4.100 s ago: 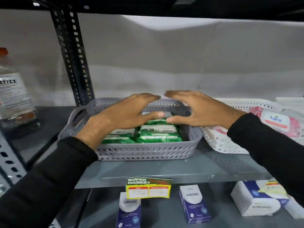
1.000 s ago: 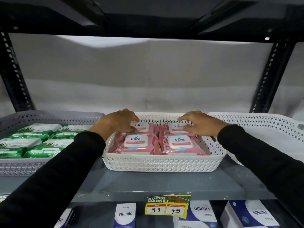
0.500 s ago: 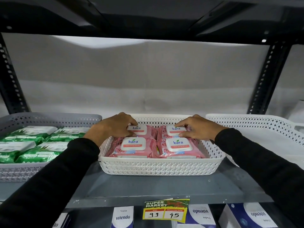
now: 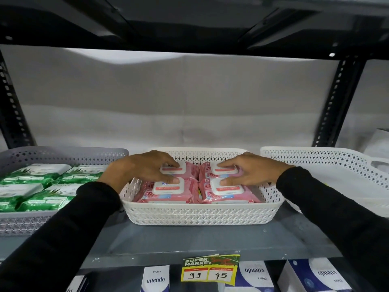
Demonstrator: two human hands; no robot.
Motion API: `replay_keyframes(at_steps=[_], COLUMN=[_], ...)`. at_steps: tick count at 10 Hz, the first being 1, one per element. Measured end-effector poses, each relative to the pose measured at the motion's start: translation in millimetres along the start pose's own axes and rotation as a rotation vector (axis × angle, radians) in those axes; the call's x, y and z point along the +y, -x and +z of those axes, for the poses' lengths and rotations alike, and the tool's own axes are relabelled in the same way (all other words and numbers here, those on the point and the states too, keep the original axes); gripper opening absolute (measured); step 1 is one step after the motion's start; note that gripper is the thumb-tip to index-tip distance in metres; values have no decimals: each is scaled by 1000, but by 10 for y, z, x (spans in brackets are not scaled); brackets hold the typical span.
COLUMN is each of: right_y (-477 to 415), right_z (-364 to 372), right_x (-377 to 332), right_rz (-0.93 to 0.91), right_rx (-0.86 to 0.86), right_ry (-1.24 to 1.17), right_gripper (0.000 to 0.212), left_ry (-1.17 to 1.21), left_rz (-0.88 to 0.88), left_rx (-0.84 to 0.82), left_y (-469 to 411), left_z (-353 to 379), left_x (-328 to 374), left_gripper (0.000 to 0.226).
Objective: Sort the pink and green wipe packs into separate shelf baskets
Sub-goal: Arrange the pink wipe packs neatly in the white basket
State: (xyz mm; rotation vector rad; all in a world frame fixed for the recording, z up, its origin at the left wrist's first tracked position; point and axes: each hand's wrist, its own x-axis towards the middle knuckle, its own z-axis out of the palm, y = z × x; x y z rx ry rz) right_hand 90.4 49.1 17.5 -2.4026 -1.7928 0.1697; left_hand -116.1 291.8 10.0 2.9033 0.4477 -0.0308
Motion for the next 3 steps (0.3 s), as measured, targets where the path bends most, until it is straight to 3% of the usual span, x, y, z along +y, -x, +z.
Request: replay_keyframes(at_steps=[3], right_y=[41], right_z=[11], right_x=[-103], right_rz=[22], right_rx=[-23], right_ry=[-13], right_gripper=[73], left_ry=[-46], left_rz=[2], left_rx=[26], left_y=[69], left_z=[29], left_x=[96], left_gripper=[65])
